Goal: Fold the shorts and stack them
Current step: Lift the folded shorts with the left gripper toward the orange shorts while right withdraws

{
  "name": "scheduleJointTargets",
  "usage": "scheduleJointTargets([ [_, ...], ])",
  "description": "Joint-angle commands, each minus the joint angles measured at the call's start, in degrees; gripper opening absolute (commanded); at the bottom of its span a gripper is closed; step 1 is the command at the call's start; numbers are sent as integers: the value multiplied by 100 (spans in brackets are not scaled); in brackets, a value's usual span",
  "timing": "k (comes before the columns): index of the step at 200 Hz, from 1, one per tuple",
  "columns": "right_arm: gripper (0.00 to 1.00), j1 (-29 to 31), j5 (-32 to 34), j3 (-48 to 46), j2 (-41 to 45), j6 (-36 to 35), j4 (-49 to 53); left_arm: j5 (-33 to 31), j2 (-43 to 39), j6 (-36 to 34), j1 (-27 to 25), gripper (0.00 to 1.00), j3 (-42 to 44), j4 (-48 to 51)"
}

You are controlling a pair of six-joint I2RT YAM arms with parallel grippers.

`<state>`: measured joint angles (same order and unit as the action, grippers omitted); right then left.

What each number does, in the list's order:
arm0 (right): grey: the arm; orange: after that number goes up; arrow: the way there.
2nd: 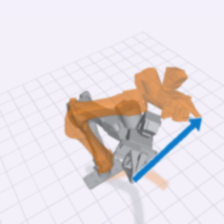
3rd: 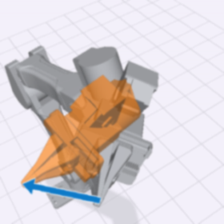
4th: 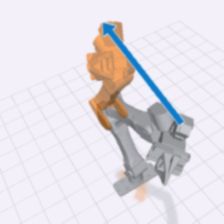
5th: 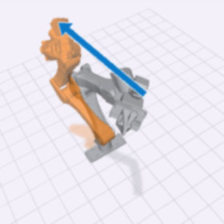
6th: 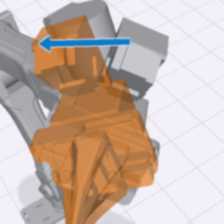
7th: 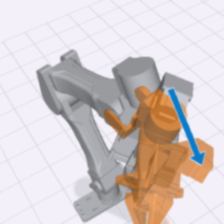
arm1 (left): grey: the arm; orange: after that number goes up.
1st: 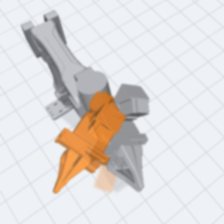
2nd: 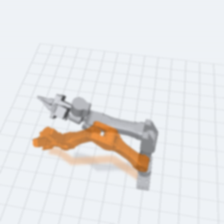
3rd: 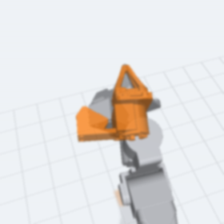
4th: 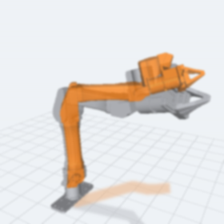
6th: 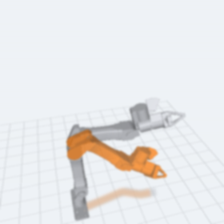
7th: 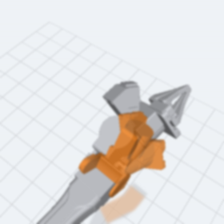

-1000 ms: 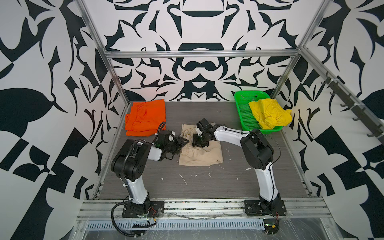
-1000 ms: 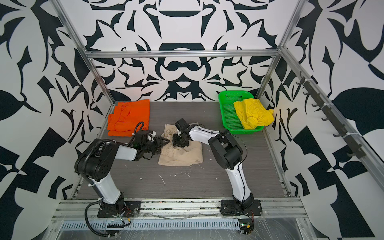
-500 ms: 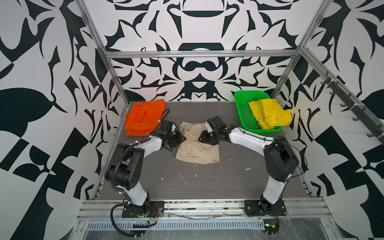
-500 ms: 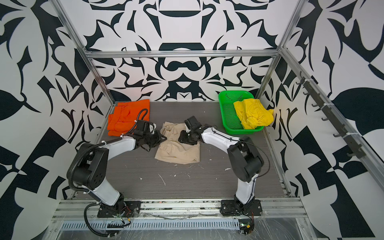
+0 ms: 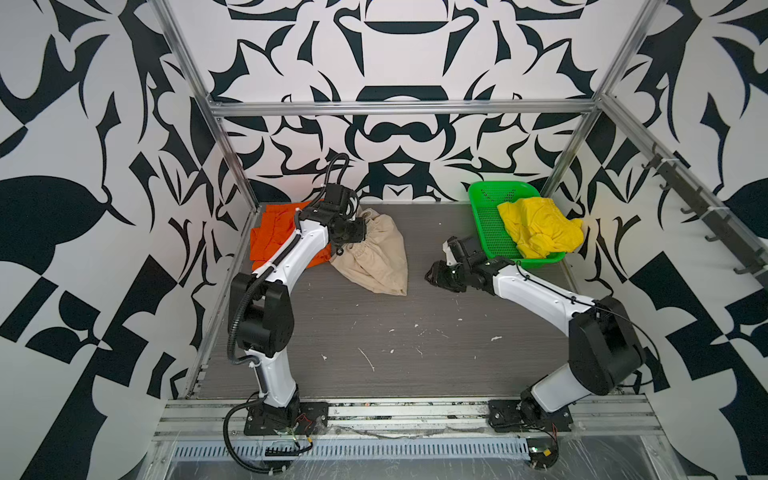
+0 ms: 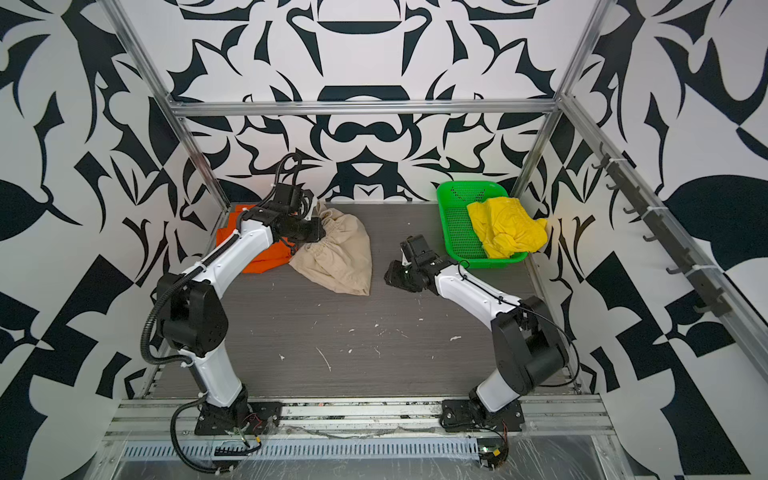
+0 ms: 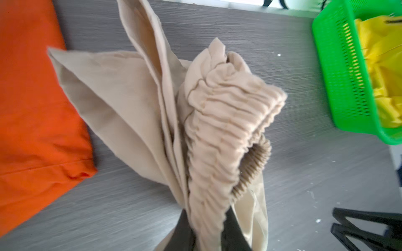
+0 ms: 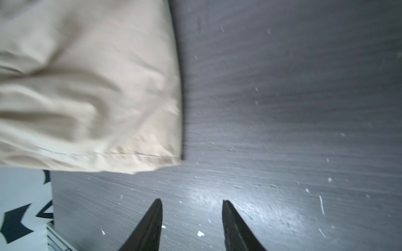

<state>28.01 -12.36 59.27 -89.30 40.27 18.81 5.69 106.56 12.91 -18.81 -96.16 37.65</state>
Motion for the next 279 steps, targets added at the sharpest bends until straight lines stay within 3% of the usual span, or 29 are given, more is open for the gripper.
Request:
scheduleJointTargets([
  [1, 49, 26, 104, -122, 176, -72, 86, -356, 240, -686, 137, 0, -653, 789],
  [25, 49, 28, 86, -269, 191, -53, 113, -537, 514, -1081, 334, 0, -1296, 1126],
  [107, 48, 27, 123, -652, 378, -10, 282, -498, 1208, -1393, 1037, 0, -2687, 1265],
  [165, 48, 29, 111, -734, 352, 42, 307, -438, 1745, -1638, 1254, 0, -3774, 1553],
  [279, 48, 29, 85, -732, 322, 87, 360, -147, 1814, -1734, 1775, 2, -4253, 1666],
])
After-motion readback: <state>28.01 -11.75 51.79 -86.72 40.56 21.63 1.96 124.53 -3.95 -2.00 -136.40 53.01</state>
